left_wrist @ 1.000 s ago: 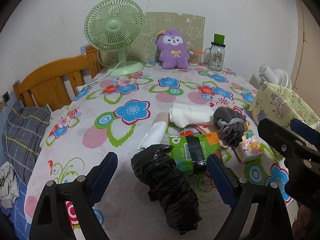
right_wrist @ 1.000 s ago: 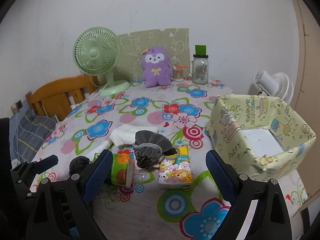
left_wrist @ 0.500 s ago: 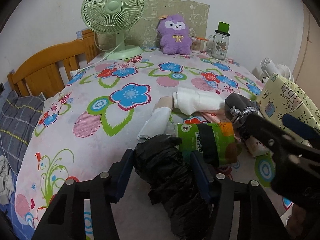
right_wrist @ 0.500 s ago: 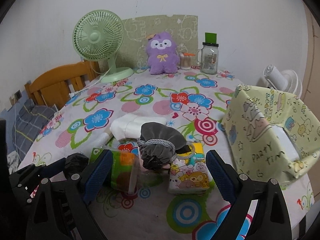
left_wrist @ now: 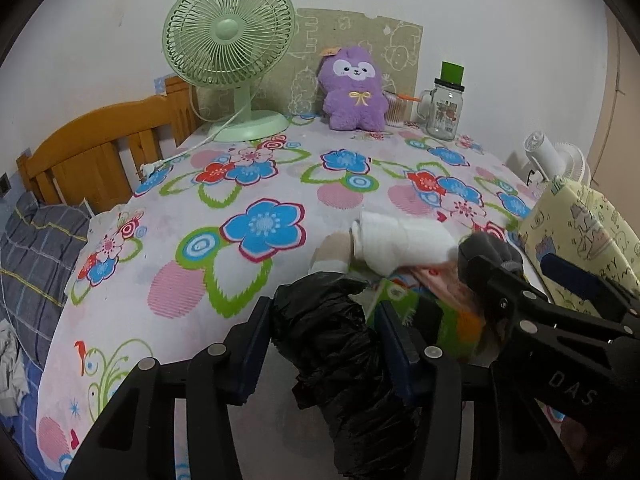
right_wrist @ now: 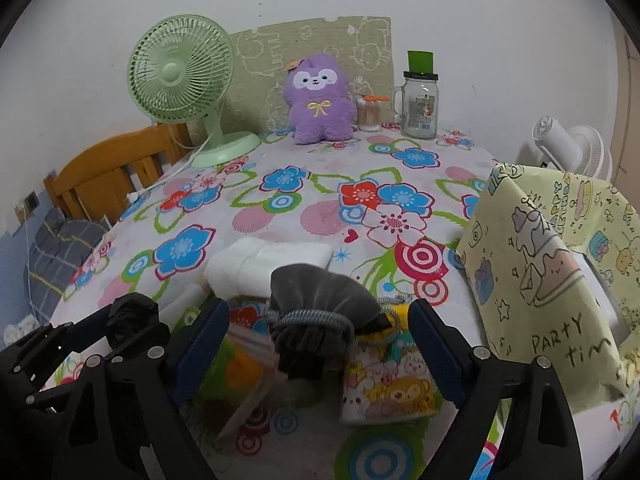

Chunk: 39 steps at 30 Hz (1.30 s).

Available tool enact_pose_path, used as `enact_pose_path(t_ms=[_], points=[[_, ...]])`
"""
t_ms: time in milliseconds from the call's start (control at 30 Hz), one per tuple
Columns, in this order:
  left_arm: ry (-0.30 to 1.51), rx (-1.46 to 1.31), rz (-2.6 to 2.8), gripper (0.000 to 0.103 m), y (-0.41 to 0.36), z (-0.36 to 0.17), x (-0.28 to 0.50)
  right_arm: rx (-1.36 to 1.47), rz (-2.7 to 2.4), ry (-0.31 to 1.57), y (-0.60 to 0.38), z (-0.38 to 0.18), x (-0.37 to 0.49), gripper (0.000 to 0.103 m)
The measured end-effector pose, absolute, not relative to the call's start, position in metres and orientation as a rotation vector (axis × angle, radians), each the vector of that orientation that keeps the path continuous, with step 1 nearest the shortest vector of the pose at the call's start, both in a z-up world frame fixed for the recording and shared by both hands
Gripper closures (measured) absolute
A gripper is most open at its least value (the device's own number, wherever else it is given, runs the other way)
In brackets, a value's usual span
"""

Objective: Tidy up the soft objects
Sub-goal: 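Grasp the black plastic-wrapped bundle with the left tool while the right tool grasps the grey drawstring pouch, then lift and carry the bundle and pouch toward the yellow-green paper box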

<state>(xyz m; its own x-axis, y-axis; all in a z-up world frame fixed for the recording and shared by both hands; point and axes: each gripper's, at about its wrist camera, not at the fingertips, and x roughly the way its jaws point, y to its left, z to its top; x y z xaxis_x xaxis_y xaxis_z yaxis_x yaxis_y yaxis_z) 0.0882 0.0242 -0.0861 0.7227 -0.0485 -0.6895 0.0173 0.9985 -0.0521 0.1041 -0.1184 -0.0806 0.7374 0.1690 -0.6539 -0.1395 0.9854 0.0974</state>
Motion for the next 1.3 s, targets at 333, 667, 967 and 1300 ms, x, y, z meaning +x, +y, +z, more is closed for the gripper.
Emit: enact_pose_path(t_ms=[333,667,967,1300], points=[[0.778,-0.007,-0.023,0.05,0.017,-0.094,0.102,0.075,0.181,0.779,-0.12,-0.096,0.125,0.023],[0.773,0.001,-0.01,0.051,0.013,-0.092,0.101,0.084,0.17,0.794,-0.123,-0.095,0.124,0.04],[0.731,0.004,-0.012,0.051,0.012,-0.078,0.082,0.074,0.158,0.75,-0.126,-0.078,0.103,0.04],[0.686,0.009,-0.027,0.051,0.006,-0.06,0.062,0.074,0.141,0.691,-0.133,-0.054,0.077,0.041]])
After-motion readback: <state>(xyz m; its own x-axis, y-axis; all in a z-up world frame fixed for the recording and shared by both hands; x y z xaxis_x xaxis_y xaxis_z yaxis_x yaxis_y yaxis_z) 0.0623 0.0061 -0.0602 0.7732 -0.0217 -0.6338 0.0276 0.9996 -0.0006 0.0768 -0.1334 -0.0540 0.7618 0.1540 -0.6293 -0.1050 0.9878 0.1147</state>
